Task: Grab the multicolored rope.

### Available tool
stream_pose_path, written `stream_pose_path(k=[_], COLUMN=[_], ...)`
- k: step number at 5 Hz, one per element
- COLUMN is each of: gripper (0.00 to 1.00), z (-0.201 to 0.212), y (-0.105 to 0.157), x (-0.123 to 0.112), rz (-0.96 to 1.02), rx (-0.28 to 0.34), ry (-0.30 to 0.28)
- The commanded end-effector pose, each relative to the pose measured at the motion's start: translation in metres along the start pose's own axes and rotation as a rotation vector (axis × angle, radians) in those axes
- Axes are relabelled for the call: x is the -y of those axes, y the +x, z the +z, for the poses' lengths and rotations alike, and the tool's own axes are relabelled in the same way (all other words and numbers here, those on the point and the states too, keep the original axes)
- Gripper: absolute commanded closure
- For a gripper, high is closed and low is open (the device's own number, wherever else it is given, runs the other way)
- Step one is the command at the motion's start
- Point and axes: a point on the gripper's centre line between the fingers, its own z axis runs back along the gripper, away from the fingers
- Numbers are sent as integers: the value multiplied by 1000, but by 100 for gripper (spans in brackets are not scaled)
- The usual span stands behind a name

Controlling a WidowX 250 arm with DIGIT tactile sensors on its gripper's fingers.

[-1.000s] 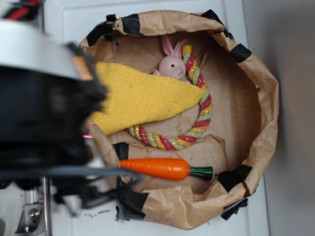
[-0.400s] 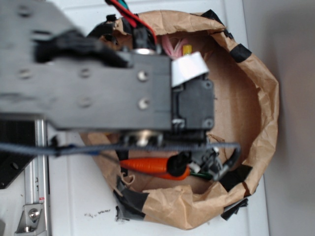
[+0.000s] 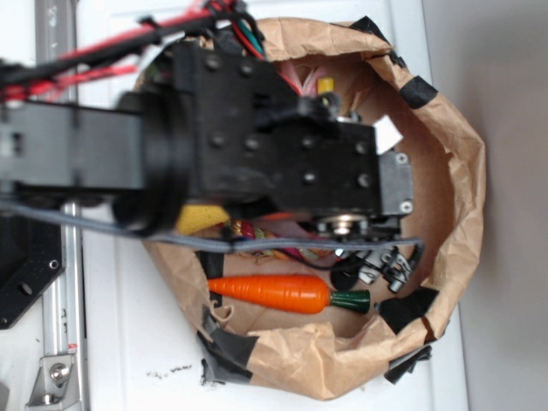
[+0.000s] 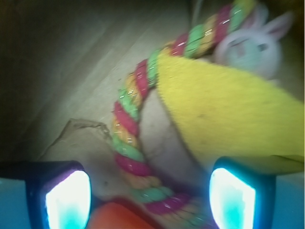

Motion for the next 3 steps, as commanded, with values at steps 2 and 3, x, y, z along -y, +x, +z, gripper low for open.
stream_pose_path(k=[2,3], gripper=[0,100], z=[-64,-72], y=[-8,-17], x=[28,33], rz=[-147,-193], rx=[-134,-158], ry=[-96,-145])
